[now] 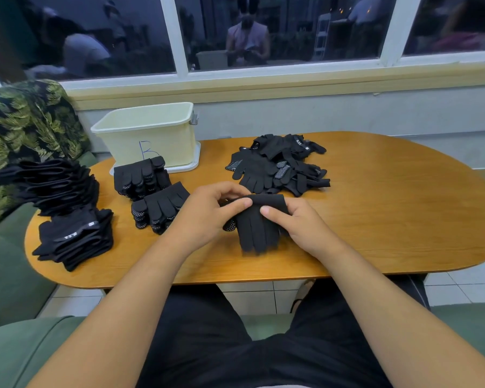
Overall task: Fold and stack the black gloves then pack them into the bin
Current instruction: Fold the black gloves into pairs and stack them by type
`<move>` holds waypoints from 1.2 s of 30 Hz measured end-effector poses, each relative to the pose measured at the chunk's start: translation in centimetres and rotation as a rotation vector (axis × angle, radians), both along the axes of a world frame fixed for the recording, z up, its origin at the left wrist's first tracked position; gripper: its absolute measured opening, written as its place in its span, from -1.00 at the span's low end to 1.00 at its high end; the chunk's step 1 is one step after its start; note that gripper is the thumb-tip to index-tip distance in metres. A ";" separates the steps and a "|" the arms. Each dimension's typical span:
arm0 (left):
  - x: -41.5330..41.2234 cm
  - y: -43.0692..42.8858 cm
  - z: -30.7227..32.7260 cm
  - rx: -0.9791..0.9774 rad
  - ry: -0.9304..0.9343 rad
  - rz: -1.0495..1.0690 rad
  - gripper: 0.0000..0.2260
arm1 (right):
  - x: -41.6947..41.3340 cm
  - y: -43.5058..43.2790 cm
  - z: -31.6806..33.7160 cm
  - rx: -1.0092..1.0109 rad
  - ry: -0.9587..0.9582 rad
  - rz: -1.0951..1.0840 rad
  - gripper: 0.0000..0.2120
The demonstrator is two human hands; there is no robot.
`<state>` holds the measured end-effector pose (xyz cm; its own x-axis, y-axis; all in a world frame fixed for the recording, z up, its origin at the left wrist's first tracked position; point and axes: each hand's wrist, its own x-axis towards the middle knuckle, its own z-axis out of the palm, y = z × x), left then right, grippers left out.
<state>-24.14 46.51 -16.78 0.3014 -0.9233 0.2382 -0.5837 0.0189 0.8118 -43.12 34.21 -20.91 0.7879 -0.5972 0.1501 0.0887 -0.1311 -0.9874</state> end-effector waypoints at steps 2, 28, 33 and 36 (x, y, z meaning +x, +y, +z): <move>-0.5 0.1 -0.2 0.007 0.256 0.036 -0.87 | -0.1 0.3 0.3 0.077 -0.012 0.025 -0.80; -2.2 2.0 -4.4 -0.192 0.733 0.251 -0.79 | 0.8 -0.6 0.0 0.213 0.040 0.015 -0.70; -0.5 3.9 -3.0 -0.295 0.624 0.411 -0.54 | 4.1 1.5 0.9 0.236 -0.036 -0.012 -0.73; 0.8 5.7 -2.1 -0.399 0.548 0.448 -0.42 | 7.4 2.9 1.9 0.240 -0.056 -0.007 -0.72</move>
<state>-23.32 52.21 -18.89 0.7916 -0.5639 0.2354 -0.1258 0.2266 0.9658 -35.73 37.10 -18.98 0.7782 -0.6262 0.0468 0.1441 0.1056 -0.9839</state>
